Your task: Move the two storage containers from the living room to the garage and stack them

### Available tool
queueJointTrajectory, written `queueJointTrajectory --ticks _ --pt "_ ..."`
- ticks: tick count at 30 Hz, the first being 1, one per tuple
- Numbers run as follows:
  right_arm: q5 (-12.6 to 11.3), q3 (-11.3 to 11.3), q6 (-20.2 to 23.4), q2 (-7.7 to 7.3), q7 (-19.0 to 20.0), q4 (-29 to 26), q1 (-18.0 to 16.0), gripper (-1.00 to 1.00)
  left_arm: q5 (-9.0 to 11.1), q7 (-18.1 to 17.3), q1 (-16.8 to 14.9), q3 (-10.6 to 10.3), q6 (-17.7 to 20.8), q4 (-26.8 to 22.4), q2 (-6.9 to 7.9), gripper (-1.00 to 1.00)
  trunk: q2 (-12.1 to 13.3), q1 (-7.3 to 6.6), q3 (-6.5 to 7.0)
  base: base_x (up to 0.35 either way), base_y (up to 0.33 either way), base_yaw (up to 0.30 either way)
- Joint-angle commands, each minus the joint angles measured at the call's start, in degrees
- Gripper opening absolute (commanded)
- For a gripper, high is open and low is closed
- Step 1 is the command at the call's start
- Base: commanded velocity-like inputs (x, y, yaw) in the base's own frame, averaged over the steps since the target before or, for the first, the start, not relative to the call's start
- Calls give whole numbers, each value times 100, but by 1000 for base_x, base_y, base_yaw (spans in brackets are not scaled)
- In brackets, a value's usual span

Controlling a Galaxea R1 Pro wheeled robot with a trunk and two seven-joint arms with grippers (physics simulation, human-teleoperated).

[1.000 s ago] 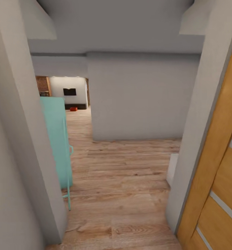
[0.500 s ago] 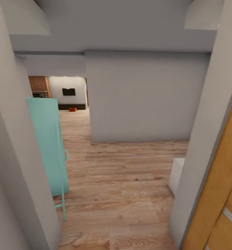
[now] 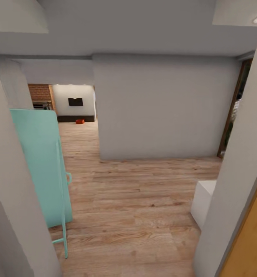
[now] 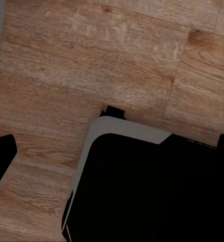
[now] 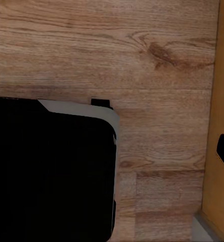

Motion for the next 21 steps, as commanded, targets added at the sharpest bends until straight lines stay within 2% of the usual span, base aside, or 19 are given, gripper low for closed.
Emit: queueJointTrajectory --ticks 1,21 --pt "61 -11 -26 0 -29 17 -7 100 19 10 -2 7 -3 0 -1 100 -4 5 -5 323 0 0" --pt "62 -15 -34 0 -29 17 -7 100 19 10 -2 7 -11 -3 0 100 -4 5 -5 323 0 0"
